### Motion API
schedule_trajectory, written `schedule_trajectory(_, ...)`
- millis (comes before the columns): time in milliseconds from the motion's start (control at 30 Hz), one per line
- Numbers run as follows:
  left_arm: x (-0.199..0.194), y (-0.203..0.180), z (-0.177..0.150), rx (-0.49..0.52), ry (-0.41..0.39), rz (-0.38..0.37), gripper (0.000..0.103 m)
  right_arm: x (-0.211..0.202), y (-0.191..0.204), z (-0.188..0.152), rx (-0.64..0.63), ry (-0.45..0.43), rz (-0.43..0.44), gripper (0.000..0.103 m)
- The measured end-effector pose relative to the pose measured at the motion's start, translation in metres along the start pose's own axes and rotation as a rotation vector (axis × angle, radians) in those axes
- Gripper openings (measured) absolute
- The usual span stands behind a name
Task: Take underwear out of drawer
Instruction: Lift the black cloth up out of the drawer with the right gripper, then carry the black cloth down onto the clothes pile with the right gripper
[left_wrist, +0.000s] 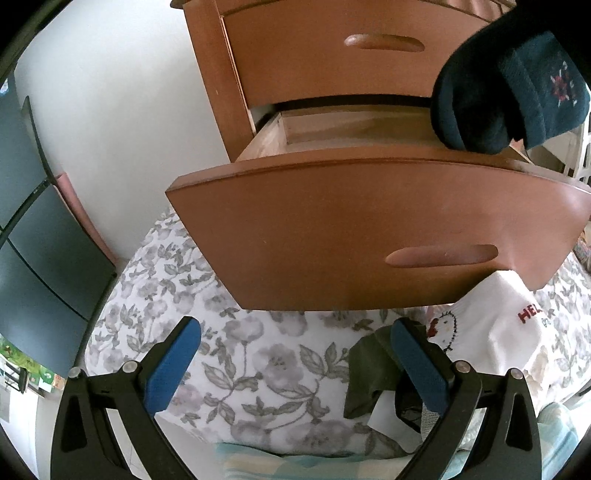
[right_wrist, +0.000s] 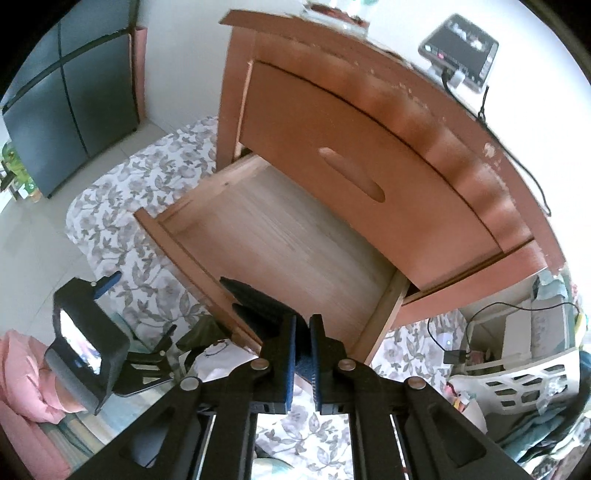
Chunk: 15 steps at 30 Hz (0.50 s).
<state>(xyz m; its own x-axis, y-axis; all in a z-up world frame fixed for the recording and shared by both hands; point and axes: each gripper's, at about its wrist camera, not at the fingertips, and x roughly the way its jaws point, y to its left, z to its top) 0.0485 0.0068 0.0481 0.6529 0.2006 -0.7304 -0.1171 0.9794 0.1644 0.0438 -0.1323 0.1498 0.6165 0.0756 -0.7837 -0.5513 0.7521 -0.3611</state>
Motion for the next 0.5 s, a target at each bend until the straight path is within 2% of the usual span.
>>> schedule_trajectory(233,-0.008,0.001,0.000,-0.002,-0.030,0.008,0.102,-0.017,0.014,-0.009,-0.014,-0.018,0.018,0.007)
schedule_trajectory(500,-0.014,0.001,-0.001,-0.006,-0.047,0.012,0.102,-0.010,0.032,-0.023,-0.030,-0.003,0.055,0.004)
